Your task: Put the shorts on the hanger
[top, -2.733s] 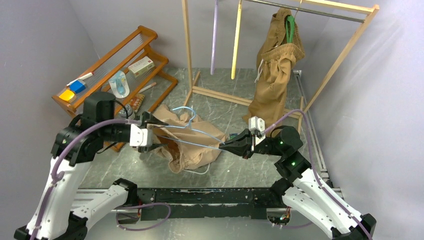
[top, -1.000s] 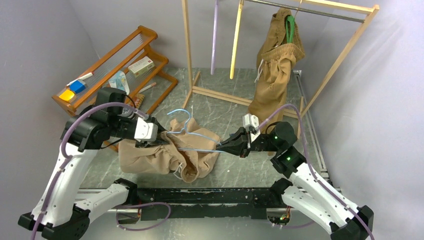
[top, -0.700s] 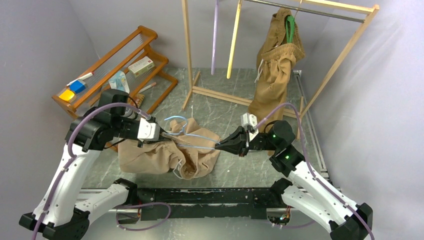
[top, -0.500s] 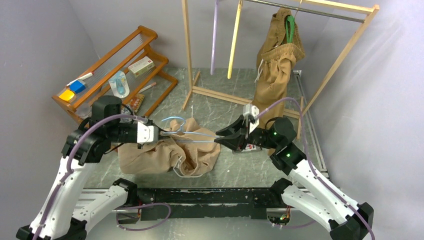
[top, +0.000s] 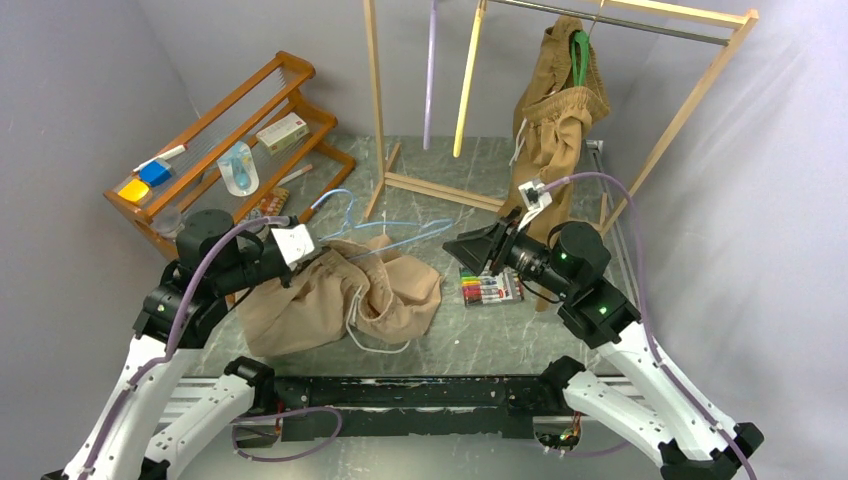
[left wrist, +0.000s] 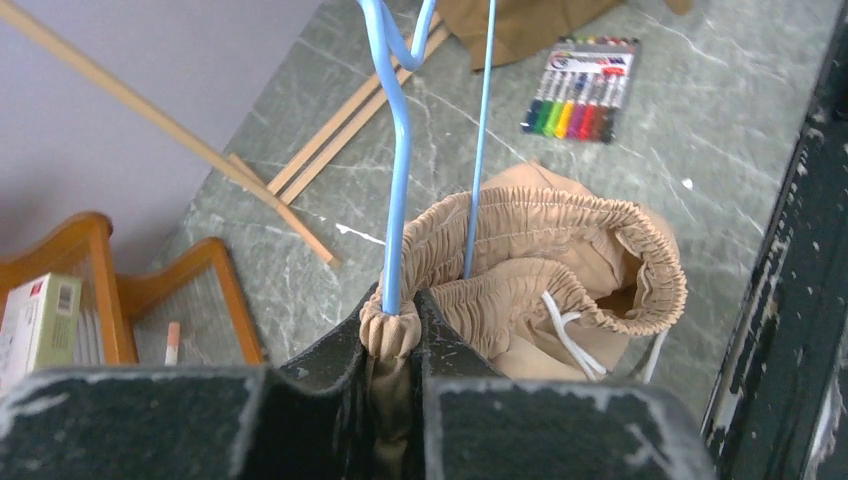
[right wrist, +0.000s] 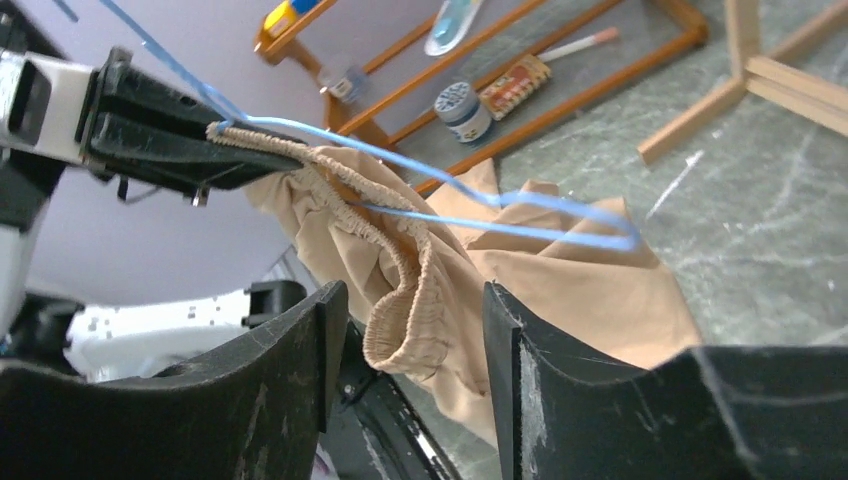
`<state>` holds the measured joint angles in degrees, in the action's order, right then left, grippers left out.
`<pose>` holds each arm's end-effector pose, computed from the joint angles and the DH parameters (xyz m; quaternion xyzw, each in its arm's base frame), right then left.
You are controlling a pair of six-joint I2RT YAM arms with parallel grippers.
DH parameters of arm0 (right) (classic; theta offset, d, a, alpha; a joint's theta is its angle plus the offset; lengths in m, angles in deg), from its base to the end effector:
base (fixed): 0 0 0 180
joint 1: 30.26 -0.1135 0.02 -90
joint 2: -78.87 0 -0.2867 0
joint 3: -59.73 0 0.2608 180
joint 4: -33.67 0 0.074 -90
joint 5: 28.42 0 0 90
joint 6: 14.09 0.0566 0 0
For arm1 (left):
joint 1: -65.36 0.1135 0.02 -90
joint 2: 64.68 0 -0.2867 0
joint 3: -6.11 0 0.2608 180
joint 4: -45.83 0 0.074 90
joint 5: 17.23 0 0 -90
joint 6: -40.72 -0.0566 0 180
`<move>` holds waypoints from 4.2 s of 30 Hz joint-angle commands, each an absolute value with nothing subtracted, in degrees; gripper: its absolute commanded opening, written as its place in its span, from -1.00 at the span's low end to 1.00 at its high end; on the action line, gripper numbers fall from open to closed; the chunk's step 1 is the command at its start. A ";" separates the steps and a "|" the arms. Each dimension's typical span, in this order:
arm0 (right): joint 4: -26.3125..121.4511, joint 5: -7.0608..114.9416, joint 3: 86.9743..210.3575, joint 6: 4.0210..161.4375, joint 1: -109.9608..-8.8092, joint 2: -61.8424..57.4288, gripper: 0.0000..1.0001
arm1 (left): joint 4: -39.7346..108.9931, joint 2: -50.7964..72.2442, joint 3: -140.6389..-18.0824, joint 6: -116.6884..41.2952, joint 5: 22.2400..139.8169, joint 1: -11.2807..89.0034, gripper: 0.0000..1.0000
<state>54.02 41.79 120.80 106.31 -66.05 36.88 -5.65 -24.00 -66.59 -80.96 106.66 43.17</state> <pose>0.1353 0.1212 0.3877 -0.1531 0.6978 0.4790 0.5100 0.1156 -0.0813 0.3984 0.5038 0.6200 -0.1914 0.5702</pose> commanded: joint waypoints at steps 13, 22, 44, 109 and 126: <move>59.99 51.51 120.45 125.45 -68.91 29.09 0.01 | 13.87 -31.14 -58.52 -50.97 90.37 43.52 -0.86; 57.04 63.49 123.92 126.61 -85.08 19.23 0.06 | 13.52 -33.68 -55.51 -47.56 87.93 43.54 -0.86; 63.05 78.11 131.67 135.75 -89.03 5.09 0.05 | 15.10 -35.49 -54.81 -44.30 91.43 43.52 -0.86; 67.38 33.45 139.96 112.52 -60.75 21.34 -1.00 | -4.79 -28.52 -60.37 -71.01 111.75 43.48 -0.86; 64.48 38.00 133.27 120.19 -64.98 23.54 -0.83 | -0.98 -27.61 -60.28 -69.92 118.77 43.48 -0.86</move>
